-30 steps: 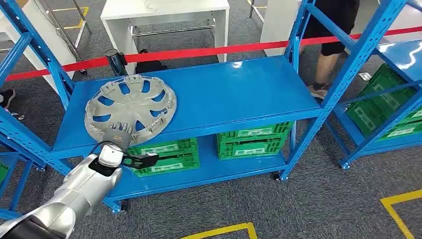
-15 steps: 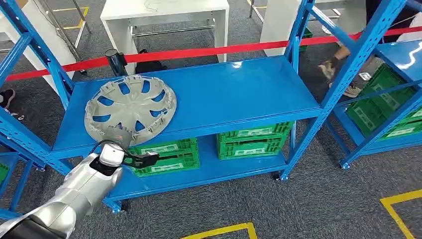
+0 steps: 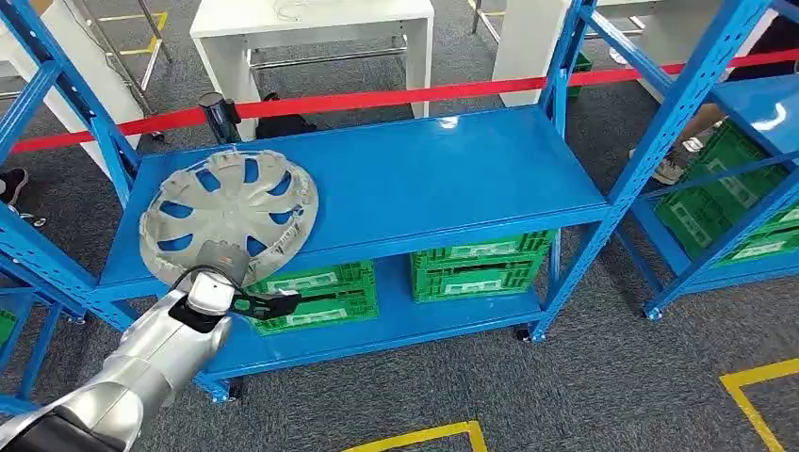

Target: Take the parts from the cabinet and place them on the table.

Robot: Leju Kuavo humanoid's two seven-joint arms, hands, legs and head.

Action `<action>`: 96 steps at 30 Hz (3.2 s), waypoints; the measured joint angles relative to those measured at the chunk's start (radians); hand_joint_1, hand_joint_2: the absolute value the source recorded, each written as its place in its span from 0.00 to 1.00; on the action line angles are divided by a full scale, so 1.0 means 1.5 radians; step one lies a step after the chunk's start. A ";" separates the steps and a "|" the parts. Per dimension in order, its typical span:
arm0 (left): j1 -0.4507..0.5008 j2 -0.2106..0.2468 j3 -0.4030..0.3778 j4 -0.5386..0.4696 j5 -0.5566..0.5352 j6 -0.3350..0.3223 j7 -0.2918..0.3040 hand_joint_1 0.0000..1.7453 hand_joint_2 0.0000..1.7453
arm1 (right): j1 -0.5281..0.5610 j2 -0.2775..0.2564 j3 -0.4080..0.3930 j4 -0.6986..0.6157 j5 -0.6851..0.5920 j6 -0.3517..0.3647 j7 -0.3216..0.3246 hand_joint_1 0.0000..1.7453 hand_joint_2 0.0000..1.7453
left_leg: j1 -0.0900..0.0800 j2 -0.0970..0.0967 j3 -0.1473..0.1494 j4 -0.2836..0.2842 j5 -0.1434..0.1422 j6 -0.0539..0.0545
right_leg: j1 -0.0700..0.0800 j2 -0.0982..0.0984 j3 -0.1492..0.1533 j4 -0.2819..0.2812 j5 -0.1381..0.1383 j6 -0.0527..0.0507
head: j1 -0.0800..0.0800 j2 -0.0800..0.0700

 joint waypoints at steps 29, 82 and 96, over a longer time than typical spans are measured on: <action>0.002 0.003 0.002 0.000 -0.003 0.031 -0.004 1.00 1.00 | -0.005 0.000 -0.002 0.000 0.000 0.000 -0.001 0.00 1.00 | 0.000 0.000 0.000 0.000 0.000 0.000 | 0.000 0.000 0.000 0.000 0.000 0.000 | 0.000 0.000; 0.000 -0.031 0.105 -0.014 0.108 0.195 -0.097 1.00 1.00 | -0.020 0.000 -0.019 0.000 0.020 0.000 -0.019 0.00 1.00 | 0.000 0.000 -0.002 0.000 0.000 0.001 | 0.000 0.001 -0.001 -0.002 0.000 0.001 | 0.000 0.000; -0.001 -0.038 0.109 -0.018 0.114 0.207 -0.101 1.00 1.00 | -0.020 0.000 -0.022 0.000 0.024 0.000 -0.019 0.00 1.00 | 0.000 0.000 -0.002 0.000 0.000 0.001 | 0.000 0.001 -0.001 -0.002 0.000 0.001 | 0.000 0.000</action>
